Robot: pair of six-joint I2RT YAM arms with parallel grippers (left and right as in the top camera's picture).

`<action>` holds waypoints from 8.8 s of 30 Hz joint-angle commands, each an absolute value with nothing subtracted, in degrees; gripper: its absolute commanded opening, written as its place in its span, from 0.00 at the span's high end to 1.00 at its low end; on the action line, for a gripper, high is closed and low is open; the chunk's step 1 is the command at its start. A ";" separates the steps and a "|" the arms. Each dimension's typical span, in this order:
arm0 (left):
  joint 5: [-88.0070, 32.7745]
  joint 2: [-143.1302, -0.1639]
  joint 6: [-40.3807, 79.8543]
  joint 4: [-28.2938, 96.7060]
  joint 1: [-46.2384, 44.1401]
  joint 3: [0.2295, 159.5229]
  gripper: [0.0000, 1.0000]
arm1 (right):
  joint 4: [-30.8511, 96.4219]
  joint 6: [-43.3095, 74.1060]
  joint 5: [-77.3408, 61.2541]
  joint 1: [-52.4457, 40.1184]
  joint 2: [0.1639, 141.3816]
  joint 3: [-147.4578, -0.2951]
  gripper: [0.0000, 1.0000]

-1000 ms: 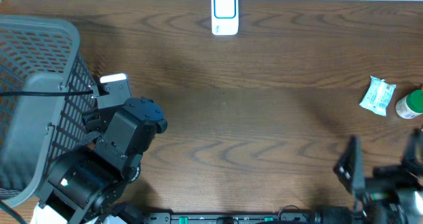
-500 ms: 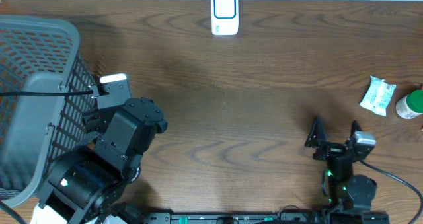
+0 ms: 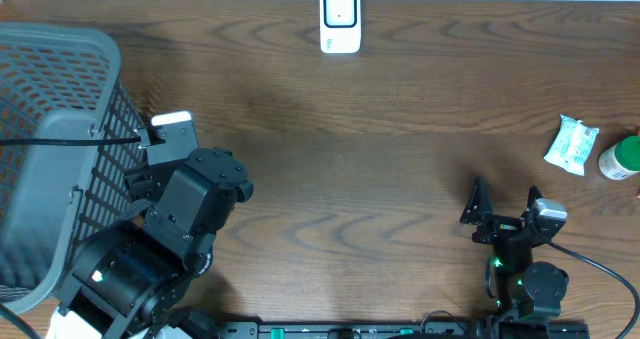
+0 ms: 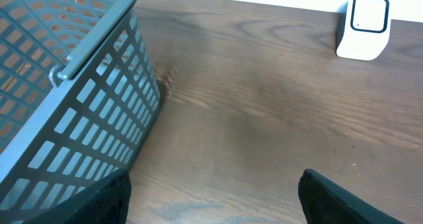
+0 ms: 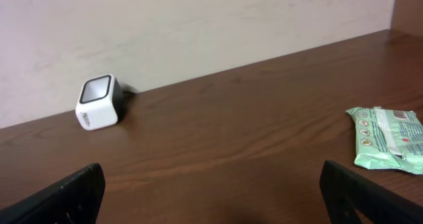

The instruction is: Scan the item barcode

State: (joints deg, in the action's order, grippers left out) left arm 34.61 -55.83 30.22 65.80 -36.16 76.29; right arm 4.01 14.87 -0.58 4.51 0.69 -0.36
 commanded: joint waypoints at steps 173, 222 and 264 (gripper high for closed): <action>0.43 -11.55 1.30 4.14 1.52 0.23 0.18 | 4.32 15.62 -0.08 3.99 0.34 -0.32 0.01; 0.58 -1.28 1.30 4.23 1.48 0.27 0.18 | 4.32 15.62 -0.08 3.99 0.34 -0.32 0.01; 0.60 -0.23 1.30 4.23 0.23 0.27 0.18 | 4.32 15.62 -0.08 3.99 0.34 -0.32 0.01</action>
